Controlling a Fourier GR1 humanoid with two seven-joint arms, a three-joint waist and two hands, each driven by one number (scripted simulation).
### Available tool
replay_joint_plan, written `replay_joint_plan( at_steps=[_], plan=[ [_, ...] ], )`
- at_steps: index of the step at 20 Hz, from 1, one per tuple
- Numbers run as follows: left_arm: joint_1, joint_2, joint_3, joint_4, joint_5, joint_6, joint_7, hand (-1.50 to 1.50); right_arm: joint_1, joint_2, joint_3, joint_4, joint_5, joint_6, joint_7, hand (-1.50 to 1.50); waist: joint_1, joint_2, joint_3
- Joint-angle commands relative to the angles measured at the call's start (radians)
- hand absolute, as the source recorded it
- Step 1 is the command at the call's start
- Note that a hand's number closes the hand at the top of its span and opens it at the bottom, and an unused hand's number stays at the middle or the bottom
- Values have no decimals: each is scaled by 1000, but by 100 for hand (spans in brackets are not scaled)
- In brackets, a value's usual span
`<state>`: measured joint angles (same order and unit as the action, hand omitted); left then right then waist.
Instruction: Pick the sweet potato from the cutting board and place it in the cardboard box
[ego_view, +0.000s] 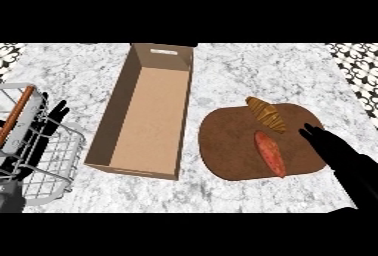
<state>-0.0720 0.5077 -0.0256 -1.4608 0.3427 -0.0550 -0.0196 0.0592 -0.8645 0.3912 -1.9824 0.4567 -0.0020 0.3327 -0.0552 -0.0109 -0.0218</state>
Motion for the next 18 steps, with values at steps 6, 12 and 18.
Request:
replay_joint_plan(
  at_steps=[6, 12, 18],
  plan=[
    [-124, -135, -122, -85, -183, -24, 51, 0, -38, 49, 14, -120, -94, 133, 274, -150, 28, 12, 21],
    [-133, -189, -73, -71, -240, -100, 62, 0, -104, 132, 61, -81, -53, 133, 360, -150, 45, 15, 22],
    [-102, -254, -37, -93, -312, -126, 74, 0, -110, 142, 67, 18, -45, 161, 346, -150, 40, 14, 23]
  ],
)
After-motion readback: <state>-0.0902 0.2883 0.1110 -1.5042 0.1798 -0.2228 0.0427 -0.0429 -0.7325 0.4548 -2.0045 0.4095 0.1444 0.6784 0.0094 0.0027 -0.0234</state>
